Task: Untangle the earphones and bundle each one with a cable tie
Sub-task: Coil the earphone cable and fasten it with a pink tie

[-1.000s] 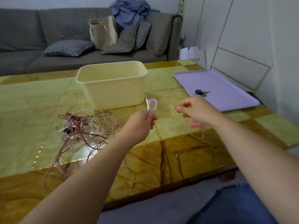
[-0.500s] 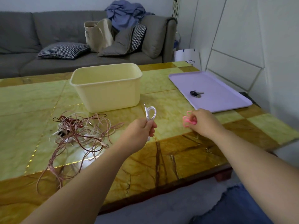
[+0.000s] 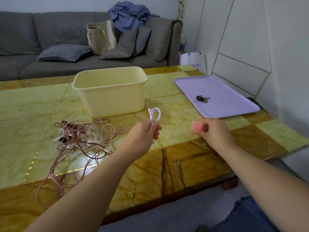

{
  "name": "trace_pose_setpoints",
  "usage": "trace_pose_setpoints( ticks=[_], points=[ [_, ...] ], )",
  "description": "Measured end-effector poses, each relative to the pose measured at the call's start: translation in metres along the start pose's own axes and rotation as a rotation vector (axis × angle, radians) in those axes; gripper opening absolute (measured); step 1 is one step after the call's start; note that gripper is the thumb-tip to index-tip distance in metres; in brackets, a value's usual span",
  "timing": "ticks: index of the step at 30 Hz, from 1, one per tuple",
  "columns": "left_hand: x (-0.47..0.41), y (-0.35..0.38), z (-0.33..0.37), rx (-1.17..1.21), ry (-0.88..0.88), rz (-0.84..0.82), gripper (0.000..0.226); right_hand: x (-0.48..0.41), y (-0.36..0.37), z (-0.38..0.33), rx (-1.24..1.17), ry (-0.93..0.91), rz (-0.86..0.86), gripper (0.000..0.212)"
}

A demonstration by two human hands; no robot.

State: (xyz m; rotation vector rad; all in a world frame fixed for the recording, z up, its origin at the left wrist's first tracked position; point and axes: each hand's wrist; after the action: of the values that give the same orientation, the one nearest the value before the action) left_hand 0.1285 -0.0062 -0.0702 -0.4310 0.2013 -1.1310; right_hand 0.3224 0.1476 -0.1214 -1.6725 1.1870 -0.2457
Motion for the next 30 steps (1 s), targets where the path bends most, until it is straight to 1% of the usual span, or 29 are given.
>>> trace_pose_setpoints(
  ticks=[5, 7, 10, 11, 14, 15, 19, 21, 23, 24, 26, 28, 30],
  points=[
    [0.001, 0.0, 0.001, -0.005, 0.006, -0.01, 0.032, -0.002, -0.002, -0.004, 0.098, 0.045, 0.005, 0.015],
    [0.001, 0.0, 0.002, -0.01, 0.005, -0.012, 0.032, -0.002, -0.002, -0.006, 0.072, 0.061, -0.005, 0.012],
    [0.002, -0.001, 0.002, -0.018, 0.005, -0.012, 0.032, 0.001, -0.001, -0.009, 0.001, 0.026, -0.021, 0.011],
    [0.002, -0.001, 0.002, -0.02, 0.004, -0.013, 0.032, 0.002, -0.001, -0.009, -0.015, 0.018, -0.038, 0.013],
    [0.002, -0.001, 0.002, -0.028, 0.002, -0.016, 0.032, 0.003, -0.004, -0.011, -0.058, 0.028, -0.086, 0.028],
    [0.002, -0.002, 0.002, -0.029, 0.002, -0.017, 0.032, 0.003, -0.006, -0.013, -0.079, 0.046, -0.11, 0.03],
    [0.002, -0.002, 0.004, 0.004, -0.02, -0.018, 0.032, 0.002, -0.028, -0.024, -0.156, 0.141, -0.239, 0.022],
    [0.001, -0.003, 0.004, 0.053, -0.043, -0.027, 0.032, -0.001, -0.038, -0.031, -0.311, 0.179, -0.266, 0.015],
    [0.001, -0.003, 0.003, 0.105, -0.075, -0.045, 0.032, -0.003, -0.044, -0.041, -0.613, 0.27, -0.257, 0.01],
    [0.001, -0.002, 0.004, 0.131, -0.093, -0.054, 0.032, -0.004, -0.047, -0.047, -0.763, 0.312, -0.257, 0.014],
    [0.003, -0.002, 0.005, 0.18, -0.121, -0.073, 0.031, -0.006, -0.05, -0.061, -0.988, 0.354, -0.295, 0.022],
    [0.007, -0.002, 0.007, 0.199, -0.131, -0.073, 0.03, -0.006, -0.048, -0.077, -1.176, 0.355, -0.354, 0.02],
    [0.011, -0.003, 0.009, 0.194, -0.124, -0.037, 0.03, -0.007, -0.044, -0.094, -1.311, 0.346, -0.411, 0.022]
  ],
)
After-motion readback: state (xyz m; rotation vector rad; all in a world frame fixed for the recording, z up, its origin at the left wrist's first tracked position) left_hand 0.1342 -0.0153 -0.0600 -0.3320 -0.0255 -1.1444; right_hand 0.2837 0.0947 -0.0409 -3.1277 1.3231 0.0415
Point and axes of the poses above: each hand's wrist, its own x-axis away from the middle knuckle, its own y-axis out of the palm, z = x × y, and after that the axes turned 9 degrees about -y, right-handed
